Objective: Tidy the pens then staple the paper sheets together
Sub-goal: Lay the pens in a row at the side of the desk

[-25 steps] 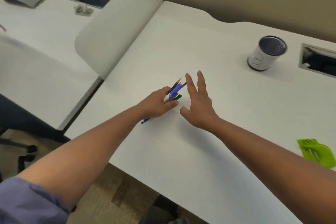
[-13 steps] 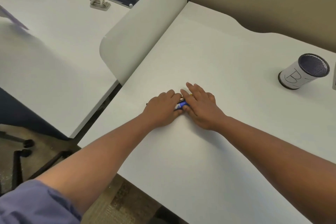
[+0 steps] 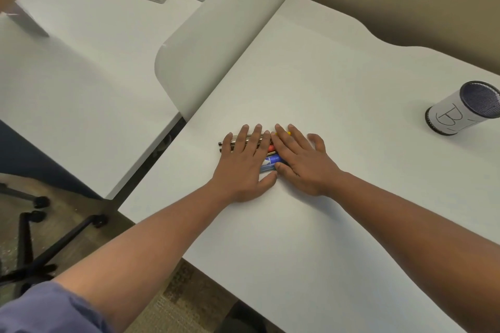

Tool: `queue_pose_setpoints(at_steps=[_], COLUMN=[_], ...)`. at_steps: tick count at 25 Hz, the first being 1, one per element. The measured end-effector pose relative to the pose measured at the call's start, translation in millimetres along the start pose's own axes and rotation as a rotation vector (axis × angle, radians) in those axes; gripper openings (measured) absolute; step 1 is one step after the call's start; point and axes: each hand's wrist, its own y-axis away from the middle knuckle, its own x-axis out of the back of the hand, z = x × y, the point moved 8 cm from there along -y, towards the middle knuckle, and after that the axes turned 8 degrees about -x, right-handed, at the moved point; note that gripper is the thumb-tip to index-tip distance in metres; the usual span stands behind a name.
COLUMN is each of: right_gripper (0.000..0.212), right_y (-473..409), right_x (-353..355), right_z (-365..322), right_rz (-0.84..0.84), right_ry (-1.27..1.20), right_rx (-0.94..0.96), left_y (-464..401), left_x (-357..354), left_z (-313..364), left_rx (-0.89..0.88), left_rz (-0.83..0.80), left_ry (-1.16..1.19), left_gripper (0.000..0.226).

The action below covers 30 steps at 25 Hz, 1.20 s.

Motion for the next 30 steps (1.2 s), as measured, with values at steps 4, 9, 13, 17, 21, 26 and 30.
queue_pose_setpoints(at_steps=[4,9,13,17,21,26,30], right_gripper=[0.066,0.067,0.068,0.067,0.066,0.066,0.065], right_y=[6.5,9.3,11.4,15.5,26.5,56.4,100.9], right_x=[0.6,1.6,2.1,2.3,2.8,5.9,9.8], right_z=[1.7,4.8,5.7,5.5,8.5,20.4,44.4], right_rz=[0.051,0.069,0.079,0.088,0.110,0.166,0.206], right_ry=[0.044,0.054,0.022,0.007,0.004,-0.032,-0.056], right_rx=[0.000,0.000,-0.013,-0.032,-0.062,-0.141,-0.200], left_y=[5.2,4.9,3.5,1.6,0.4,-0.5,-7.4], left_x=[1.0,6.9,10.0,11.9,15.8,28.9,40.8], left_z=[1.7,-0.2,-1.5,-2.0,0.7,24.9,75.1], left_rx=[0.016,0.001,-0.023,-0.039,-0.046,-0.108,-0.237], left_rz=[0.009,0.010,0.015,0.019,0.018,0.068,0.143], left_ry=[-0.008,-0.042,-0.060,-0.064,-0.076,-0.056,-0.027], left_gripper=[0.083,0.081,0.084,0.085,0.085,0.074,0.058])
